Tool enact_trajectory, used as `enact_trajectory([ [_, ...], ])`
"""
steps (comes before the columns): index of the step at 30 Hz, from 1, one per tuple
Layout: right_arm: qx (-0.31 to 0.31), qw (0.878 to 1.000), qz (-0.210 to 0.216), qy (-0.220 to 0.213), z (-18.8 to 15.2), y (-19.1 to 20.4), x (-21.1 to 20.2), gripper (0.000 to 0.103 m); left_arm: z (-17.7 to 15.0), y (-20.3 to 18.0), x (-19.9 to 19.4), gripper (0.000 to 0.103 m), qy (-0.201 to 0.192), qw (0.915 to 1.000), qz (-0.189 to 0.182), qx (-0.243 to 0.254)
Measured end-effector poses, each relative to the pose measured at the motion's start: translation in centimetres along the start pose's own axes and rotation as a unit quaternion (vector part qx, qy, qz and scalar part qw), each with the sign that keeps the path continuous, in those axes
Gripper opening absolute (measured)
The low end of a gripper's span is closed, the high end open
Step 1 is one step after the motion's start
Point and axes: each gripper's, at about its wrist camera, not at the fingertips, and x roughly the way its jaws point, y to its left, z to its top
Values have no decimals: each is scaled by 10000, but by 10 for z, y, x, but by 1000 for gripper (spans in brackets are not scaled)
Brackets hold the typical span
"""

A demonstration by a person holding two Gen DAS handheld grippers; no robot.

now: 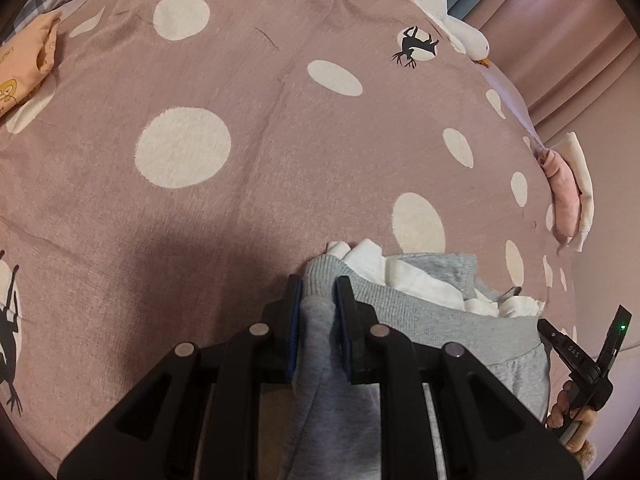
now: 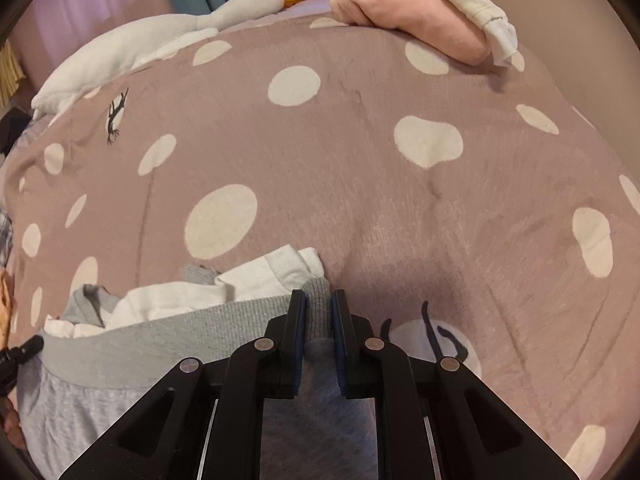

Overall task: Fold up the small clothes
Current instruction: 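Lift the folded edge with both grippers and fold the shirt over again, then open both grippers and withdraw from the folded shirt, then grasp the edge of the grey sweatshirt bundle with both grippers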

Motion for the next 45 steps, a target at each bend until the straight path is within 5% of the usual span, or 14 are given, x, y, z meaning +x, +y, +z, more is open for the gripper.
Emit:
enact_trajectory([
  [15, 8, 9993, -304, -195, -7, -3, -16, 13, -11, 8, -34, 50, -87, 9997, -3, -245],
  [19, 103, 9986, -388, -352, -11, -10, -38, 14, -21, 11, -64, 71, -314, 9989, -143, -326],
  [22, 191, 9983, -257, -485, -19, -16, -60, 25, -34, 12, -86, 79, -451, 9982, -266, -292],
  [25, 325, 9969, -44, -722, -31, -24, -88, 62, -51, 16, -105, 87, -527, 9973, -383, -348],
  [35, 642, 9895, 607, -1148, -86, -45, -157, 78, -111, 35, -126, 92, -472, 9924, -780, -831],
  [45, 1115, 9845, 1319, -312, -151, -44, -125, 78, -144, 34, -98, 90, -8, 9900, -1096, -891],
])
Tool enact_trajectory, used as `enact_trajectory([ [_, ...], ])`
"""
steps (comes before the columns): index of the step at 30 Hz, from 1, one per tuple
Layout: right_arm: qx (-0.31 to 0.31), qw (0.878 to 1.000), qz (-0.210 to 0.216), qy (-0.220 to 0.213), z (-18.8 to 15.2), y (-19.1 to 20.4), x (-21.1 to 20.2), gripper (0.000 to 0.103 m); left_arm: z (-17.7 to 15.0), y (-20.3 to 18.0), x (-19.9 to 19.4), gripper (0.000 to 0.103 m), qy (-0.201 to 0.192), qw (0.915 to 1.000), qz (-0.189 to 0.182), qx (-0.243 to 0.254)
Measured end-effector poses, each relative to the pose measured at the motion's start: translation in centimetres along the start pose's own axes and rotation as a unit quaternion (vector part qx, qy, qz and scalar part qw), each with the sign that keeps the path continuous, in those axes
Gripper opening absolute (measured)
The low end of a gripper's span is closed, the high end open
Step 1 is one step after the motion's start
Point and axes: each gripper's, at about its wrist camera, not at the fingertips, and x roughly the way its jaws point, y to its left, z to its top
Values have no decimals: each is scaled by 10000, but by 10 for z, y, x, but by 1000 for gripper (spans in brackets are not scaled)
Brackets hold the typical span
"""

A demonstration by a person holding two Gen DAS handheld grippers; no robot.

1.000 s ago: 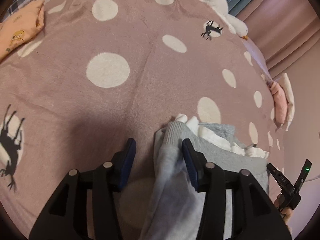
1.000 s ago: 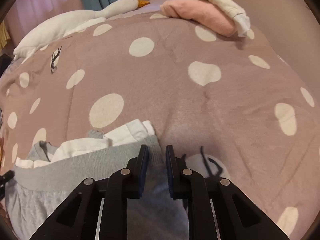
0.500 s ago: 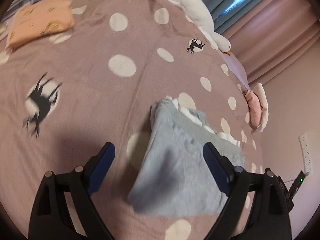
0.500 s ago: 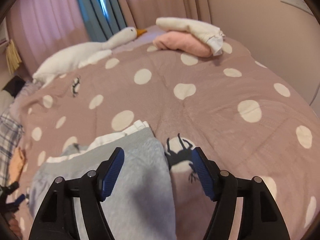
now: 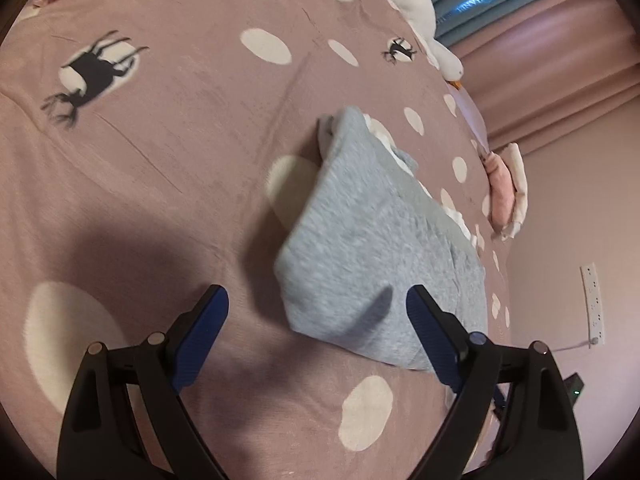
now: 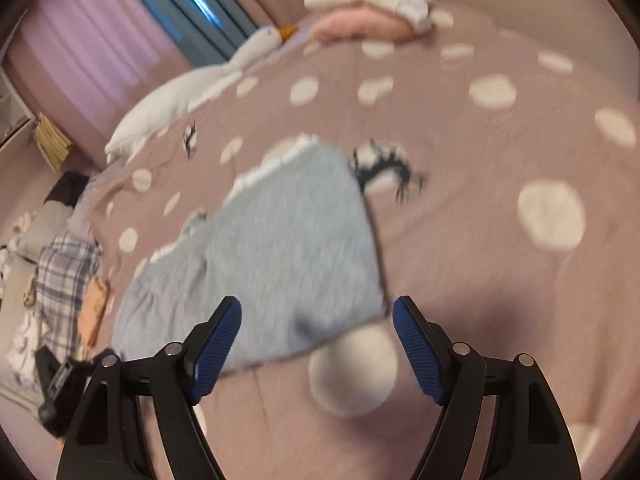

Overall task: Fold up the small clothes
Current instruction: 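Grasp the edge of the grey sweatshirt bundle with both grippers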

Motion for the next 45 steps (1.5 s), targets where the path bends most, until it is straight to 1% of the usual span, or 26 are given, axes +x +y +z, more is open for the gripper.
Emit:
enact_trajectory([
  [3, 154, 9996, 40, 240, -9, -3, 16, 78, -1, -3, 8, 89, 50, 9999, -137, -5],
  [4, 203, 9993, 2, 299, -11, -4, 21, 78, -1, -3, 12, 88, 73, 9998, -191, -25],
  [5, 212, 9992, -152, 295, -12, -4, 24, 78, -1, -4, 16, 87, 115, 9996, -233, -65],
  [6, 203, 9992, -210, 267, -13, -4, 26, 78, -1, -3, 20, 84, 149, 9995, -267, -88],
  [7, 235, 9992, -136, 277, -13, -5, 30, 78, 0, -3, 24, 81, 190, 9994, -280, -121],
  [9, 568, 9966, 367, 479, -12, -11, 43, 76, 3, -3, 30, 77, 184, 9993, -275, -159],
  [11, 754, 9947, 552, 429, -10, -14, 49, 71, 6, -5, 33, 66, 185, 9990, -373, -184],
  [13, 869, 9933, 677, 339, -6, -14, 54, 62, 7, -7, 38, 36, 315, 9972, -637, -238],
  [14, 942, 9920, 757, 358, -5, -14, 57, 59, 8, -8, 41, 33, 369, 9966, -681, -285],
  [16, 1085, 9896, 863, 395, -1, -15, 63, 42, 8, -14, 39, 24, 284, 9979, -537, -214],
  [17, 1112, 9892, 864, 401, 0, -15, 64, 25, 7, -18, 36, 23, 213, 9985, -500, -116],
  [19, 1039, 9904, 840, 352, 0, -12, 59, 19, 3, -28, 27, 21, 13, 9992, -359, 151],
  [21, 807, 9936, 766, 179, -1, -5, 48, 17, -1, -36, 17, 21, -124, 9988, -291, 367],
  [24, 444, 9974, 568, -61, -2, 10, 28, 15, -7, -41, 1, 20, -179, 9980, -341, 501],
  [27, 157, 9985, 503, -167, -8, 19, 2, 15, -16, -43, -18, 21, -169, 9970, -361, 661],
  [30, 1, 9986, 500, -154, -18, 22, -17, 15, -30, -38, -34, 21, -108, 9970, -426, 630],
  [32, -39, 9987, 476, -150, -25, 20, -26, 15, -42, -35, -42, 21, -20, 9968, -384, 695],
  [34, -172, 9990, 391, -116, -31, 21, -32, 15, -52, -31, -47, 21, 112, 9962, -367, 784],
  [37, -308, 9990, 336, -33, -38, 23, -34, 15, -60, -22, -49, 22, 214, 9966, -359, 708],
  [39, -398, 9989, 247, 23, -44, 24, -32, 15, -65, -20, -43, 24, 304, 9961, -167, 817],
  [40, -441, 9989, 169, 32, -45, 26, -28, 15, -67, -20, -40, 27, 374, 9953, -28, 895],
  [42, -482, 9988, -10, 75, -48, 25, -20, 15, -70, -22, -33, 31, 515, 9926, 262, 1068],
  [43, -474, 9987, -133, 137, -50, 24, -15, 15, -69, -23, -33, 32, 515, 9918, 307, 1124],
  [45, -465, 9985, -231, 186, -53, 21, -10, 15, -66, -24, -39, 34, 418, 9913, 361, 1197],
])
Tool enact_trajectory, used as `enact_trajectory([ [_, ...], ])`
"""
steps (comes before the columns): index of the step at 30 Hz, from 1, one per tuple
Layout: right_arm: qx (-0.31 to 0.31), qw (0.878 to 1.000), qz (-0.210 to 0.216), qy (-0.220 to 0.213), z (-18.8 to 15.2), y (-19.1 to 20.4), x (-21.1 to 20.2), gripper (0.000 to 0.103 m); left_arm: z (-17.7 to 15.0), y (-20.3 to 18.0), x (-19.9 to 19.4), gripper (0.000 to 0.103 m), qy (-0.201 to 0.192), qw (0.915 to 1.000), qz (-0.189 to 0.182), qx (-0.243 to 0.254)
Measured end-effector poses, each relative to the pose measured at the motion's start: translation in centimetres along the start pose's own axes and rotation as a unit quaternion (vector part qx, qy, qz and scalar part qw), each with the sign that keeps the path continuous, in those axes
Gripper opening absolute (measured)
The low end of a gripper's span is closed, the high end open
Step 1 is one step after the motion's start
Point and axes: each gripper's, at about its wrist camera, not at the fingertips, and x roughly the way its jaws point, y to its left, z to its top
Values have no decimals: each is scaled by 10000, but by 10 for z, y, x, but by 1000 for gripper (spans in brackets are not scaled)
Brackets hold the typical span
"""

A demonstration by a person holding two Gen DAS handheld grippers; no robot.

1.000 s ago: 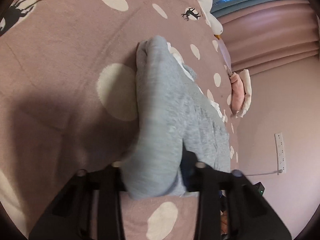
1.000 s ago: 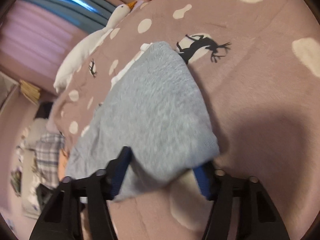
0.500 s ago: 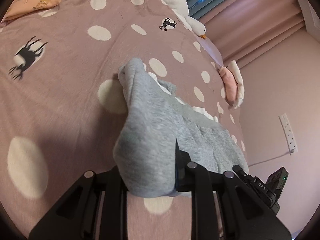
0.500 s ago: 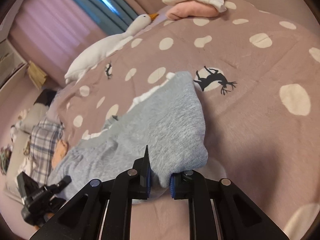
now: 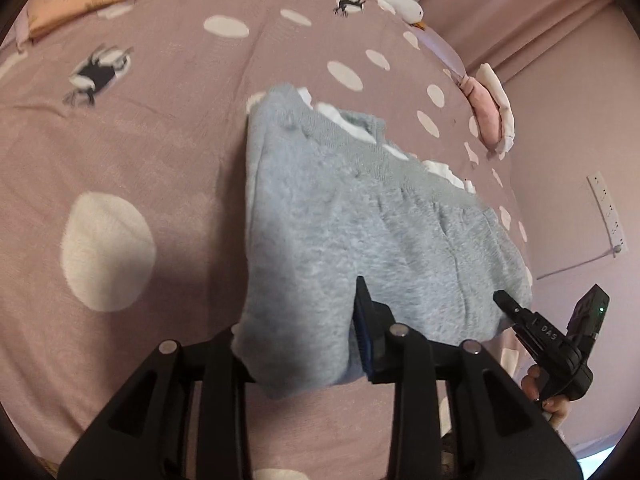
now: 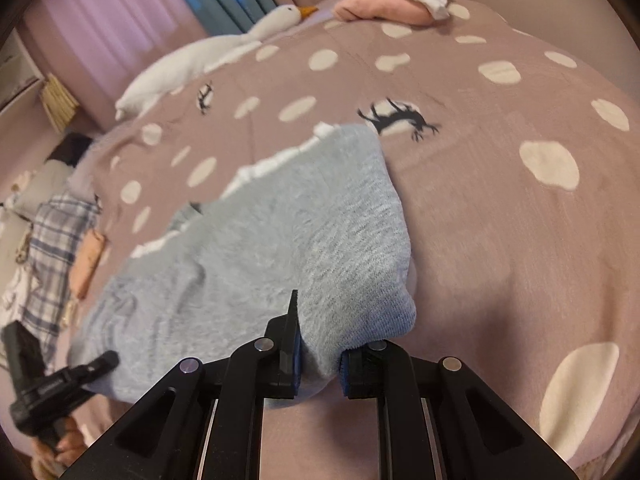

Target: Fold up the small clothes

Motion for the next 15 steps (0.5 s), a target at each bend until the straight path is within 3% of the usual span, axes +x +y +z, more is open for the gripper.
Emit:
enact_trajectory([
  [3, 45, 10000, -13, 29, -2, -4, 1, 15, 6, -3, -15, 35, -228, 9995, 172, 127],
  [7, 44, 10000, -45, 50, -4, -4, 2, 15, 14, -13, -41, 41, -829, 9938, 631, 402],
  [11, 14, 9999, -143, 71, -7, -3, 4, 15, 18, -35, -49, 44, -956, 9931, 86, 675],
  [15, 56, 9998, -148, 90, -6, -4, 5, 15, 12, -62, -16, 42, -429, 9939, -369, 943],
])
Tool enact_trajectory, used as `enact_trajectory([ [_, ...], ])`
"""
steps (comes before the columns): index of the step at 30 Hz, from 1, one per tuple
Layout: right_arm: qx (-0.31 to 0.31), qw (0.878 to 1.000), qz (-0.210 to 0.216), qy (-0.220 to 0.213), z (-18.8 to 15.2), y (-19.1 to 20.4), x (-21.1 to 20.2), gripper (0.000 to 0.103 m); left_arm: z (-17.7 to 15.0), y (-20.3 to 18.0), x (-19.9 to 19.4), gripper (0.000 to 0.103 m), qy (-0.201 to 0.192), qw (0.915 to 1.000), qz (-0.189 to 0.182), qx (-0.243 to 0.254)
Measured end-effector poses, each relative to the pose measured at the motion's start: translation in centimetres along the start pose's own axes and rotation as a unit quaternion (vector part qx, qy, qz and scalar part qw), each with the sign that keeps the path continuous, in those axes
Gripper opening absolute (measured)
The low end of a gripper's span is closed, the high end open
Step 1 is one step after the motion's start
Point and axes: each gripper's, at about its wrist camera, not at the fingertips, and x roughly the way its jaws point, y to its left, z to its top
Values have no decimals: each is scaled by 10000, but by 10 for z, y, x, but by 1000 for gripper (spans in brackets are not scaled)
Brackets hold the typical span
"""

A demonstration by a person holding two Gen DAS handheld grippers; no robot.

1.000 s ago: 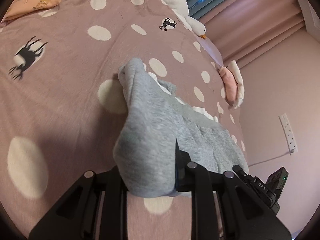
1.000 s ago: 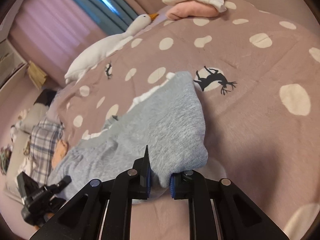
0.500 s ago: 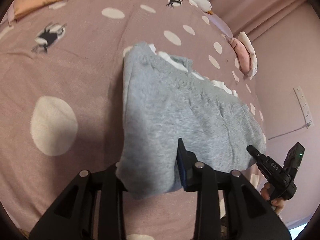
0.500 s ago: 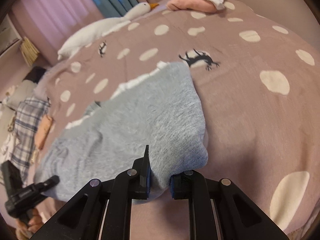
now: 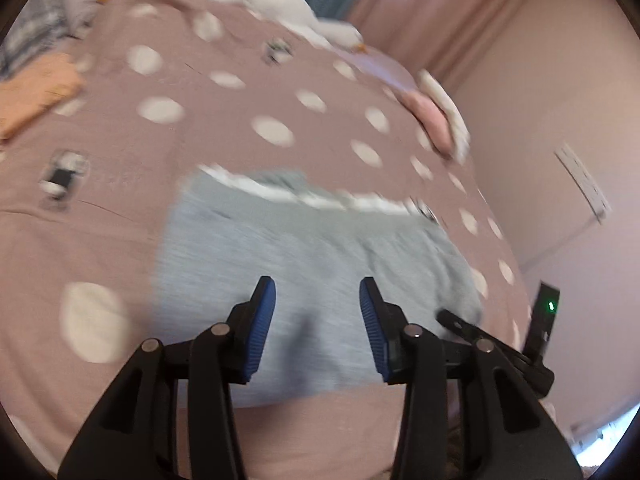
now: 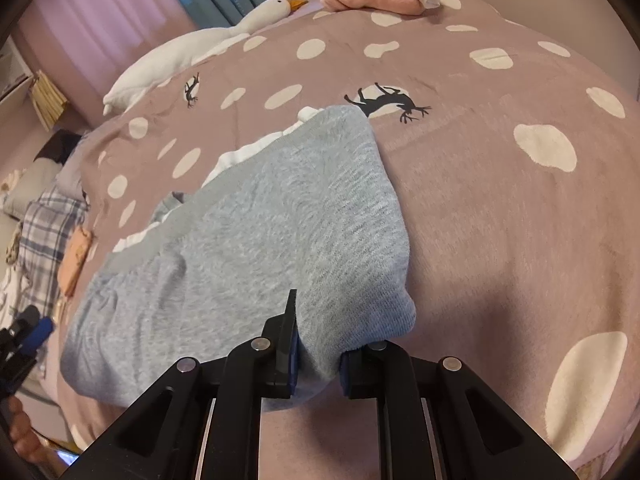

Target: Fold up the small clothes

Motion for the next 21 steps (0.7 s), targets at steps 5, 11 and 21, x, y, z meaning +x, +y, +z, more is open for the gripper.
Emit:
enact_trajectory([
  [5, -72, 9999, -106, -5, -1, 3, 0, 15, -18, -33, 49, 41, 705, 9967, -306, 266],
  [11, -2, 10000, -80, 17, -1, 1, 0, 15, -35, -40, 95, 40, 1258, 9916, -93, 275],
  [21, 223, 9997, 7, 92, -1, -5, 6, 17, -45, -36, 113, 33, 1239, 9919, 144, 237],
])
